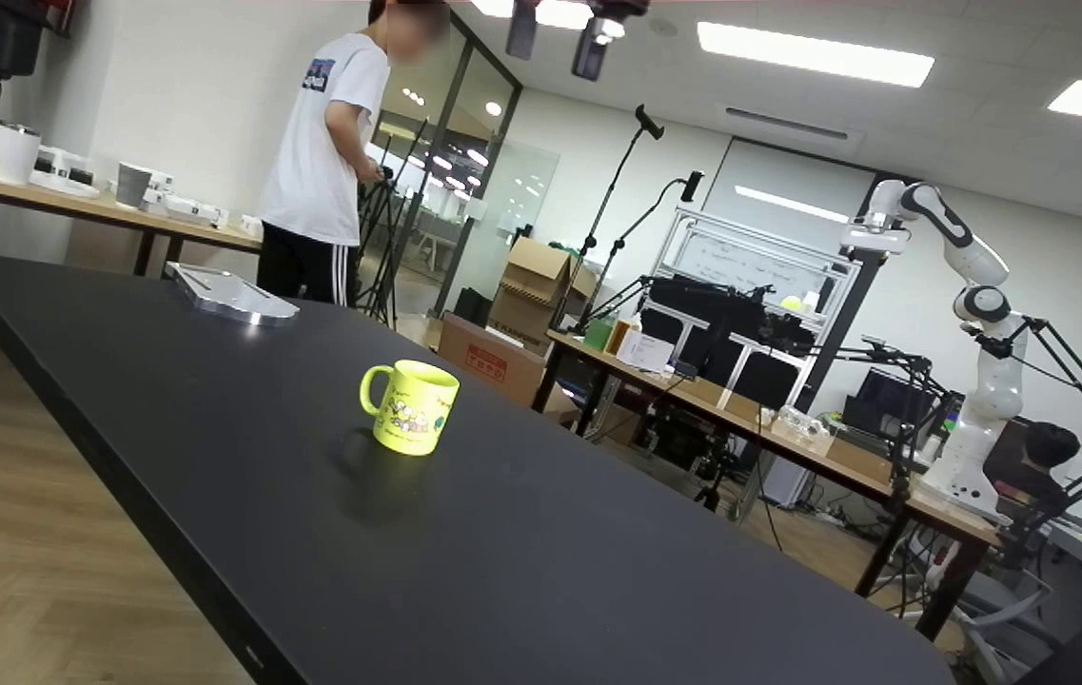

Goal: Put the marker in the cup

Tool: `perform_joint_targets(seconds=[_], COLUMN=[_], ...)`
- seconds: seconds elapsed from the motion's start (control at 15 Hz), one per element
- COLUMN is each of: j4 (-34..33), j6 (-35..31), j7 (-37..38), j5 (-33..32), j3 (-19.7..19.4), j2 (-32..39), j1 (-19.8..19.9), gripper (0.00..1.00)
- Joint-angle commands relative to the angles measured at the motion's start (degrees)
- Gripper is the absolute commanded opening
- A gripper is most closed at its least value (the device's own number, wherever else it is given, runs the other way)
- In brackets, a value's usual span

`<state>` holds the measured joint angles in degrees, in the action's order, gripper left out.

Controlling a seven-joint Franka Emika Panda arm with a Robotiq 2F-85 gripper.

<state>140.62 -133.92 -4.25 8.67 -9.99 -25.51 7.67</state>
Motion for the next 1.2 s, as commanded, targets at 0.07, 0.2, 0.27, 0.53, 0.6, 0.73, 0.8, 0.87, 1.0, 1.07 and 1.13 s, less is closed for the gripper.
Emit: perform_joint_targets(seconds=[0.07,0.2,0.27,0.53,0.6,0.73,0.8,0.87,1.0,1.07,1.13], j4=[-11.3,-15.9,-17.7,-22.8,-23.9,-26.0,-21.7,-22.7,-24.2,-24.5,-24.7], j6=[-7.5,-10.2,-10.2,-7.0,-5.9,-5.0,-7.5,-7.2,-7.0,-6.9,-6.8], j7=[3.9,7.1,9.2,10.7,4.4,4.0,4.0,3.9,4.0,4.0,4.0], j5=[0.8,-1.6,-3.4,-3.4,4.0,6.8,4.6,5.4,5.7,5.7,5.7], j3=[-4.3,-5.0,-5.2,-6.7,-5.6,-4.9,-5.4,-5.2,-4.9,-4.8,-4.8], j2=[15.7,23.1,26.1,36.8,39.3,43.4,39.5,41.4,43.5,43.7,43.7], j1=[4.1,6.4,7.4,9.1,10.5,11.5,10.6,11.0,11.3,11.3,11.3], gripper=[1.00,1.00,1.00,1.00,1.00,1.00,1.00,1.00,1.00,1.00,1.00])
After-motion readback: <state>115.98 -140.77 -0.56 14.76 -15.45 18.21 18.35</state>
